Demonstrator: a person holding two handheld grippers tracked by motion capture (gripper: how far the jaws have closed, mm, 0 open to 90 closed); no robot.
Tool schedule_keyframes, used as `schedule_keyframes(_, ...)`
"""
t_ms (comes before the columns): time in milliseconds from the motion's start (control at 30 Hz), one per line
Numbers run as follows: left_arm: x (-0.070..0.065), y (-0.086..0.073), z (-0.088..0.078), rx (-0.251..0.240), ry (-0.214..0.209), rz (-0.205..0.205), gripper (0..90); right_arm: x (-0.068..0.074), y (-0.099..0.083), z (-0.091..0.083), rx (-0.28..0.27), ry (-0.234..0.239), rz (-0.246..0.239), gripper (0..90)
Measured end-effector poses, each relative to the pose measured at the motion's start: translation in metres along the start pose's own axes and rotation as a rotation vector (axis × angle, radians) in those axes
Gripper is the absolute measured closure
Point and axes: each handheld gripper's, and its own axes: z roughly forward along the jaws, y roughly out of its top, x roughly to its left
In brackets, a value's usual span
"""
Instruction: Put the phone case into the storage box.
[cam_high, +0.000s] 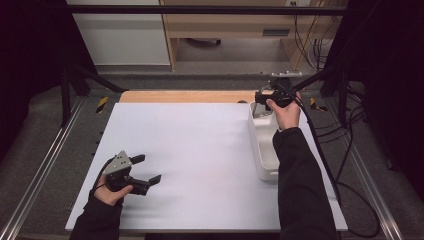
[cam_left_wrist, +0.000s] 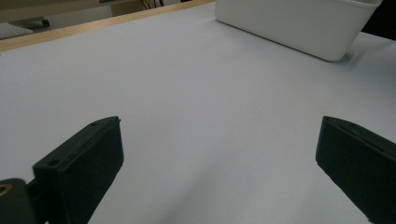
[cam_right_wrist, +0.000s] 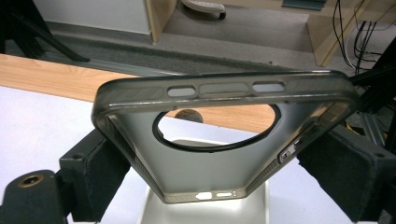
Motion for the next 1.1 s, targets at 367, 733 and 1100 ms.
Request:
schedule_keyframes(367, 0.000, 0.000, 0.001, 0.004, -0.004, 0.003, 0.7, 0.003, -0.005, 0.018, 0.025, -0.013, 0.014, 11.5)
schedule_keyframes(733, 0.000, -0.001, 0.001, 0.006, -0.004, 0.002, 0.7, 0.004, -0.012, 0.036, 0.053, -0.029, 0.024, 11.5)
schedule_keyframes(1100, 0.000, -0.001, 0.003, 0.012, -0.007, 0.004, 0.6, 0.001, -0.017, 0.045, 0.077, -0.045, 0.033, 11.4)
